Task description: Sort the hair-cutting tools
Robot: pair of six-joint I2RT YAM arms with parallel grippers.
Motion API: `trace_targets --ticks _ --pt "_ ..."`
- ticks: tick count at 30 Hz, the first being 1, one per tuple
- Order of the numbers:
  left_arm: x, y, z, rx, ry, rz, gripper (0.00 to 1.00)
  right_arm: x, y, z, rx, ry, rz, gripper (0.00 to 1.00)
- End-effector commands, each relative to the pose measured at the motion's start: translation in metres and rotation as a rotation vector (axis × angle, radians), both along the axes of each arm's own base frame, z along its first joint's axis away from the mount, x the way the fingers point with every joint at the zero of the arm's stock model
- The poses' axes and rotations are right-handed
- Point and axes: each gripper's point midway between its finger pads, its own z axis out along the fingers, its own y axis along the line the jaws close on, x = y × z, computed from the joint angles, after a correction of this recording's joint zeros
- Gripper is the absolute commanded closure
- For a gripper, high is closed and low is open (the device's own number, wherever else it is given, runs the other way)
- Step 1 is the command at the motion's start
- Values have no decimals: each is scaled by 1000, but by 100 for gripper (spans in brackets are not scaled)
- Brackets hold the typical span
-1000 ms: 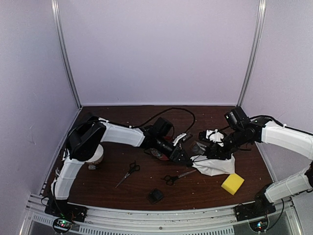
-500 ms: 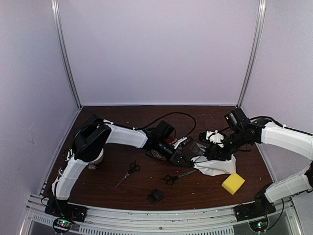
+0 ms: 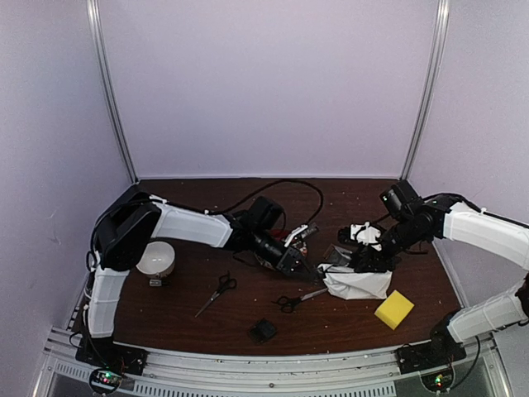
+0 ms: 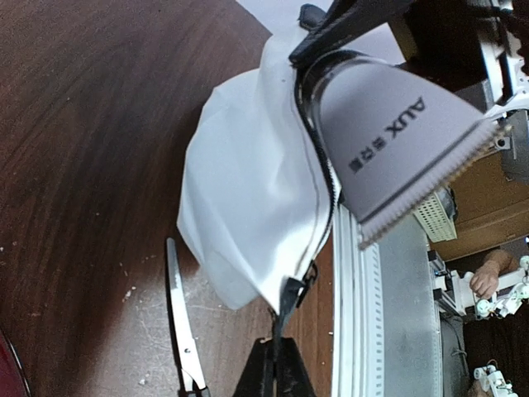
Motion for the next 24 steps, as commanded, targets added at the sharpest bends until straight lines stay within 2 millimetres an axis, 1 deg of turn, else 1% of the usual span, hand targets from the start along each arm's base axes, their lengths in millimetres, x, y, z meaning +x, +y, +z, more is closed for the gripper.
trace_targets --ticks 1,4,9,12,14,17,19,21,24 --pt "0 -2 43 -119 -44 -8 100 -4 -2 20 -4 -35 45 87" --pt "0 0 48 -124 -52 -5 100 -10 -4 18 -32 -14 74 87" --pt "0 2 44 -108 -60 -3 100 -15 -10 13 -91 -3 93 87" --pt "0 3 39 -97 -58 -2 100 -13 -15 11 -131 -5 86 87" --pt "-1 4 37 -93 -53 -6 100 -10 -19 9 -155 -12 67 87" --pt "-2 4 34 -88 -43 -11 100 1 -25 7 -192 -49 22 87" --pt "-3 4 35 -90 -40 -16 100 5 -28 5 -203 -71 3 86" --pt "-4 4 37 -91 -34 -22 100 8 -27 5 -193 -88 -8 83" --pt "-5 4 41 -94 -25 -33 100 8 -21 2 -166 -71 -11 72"
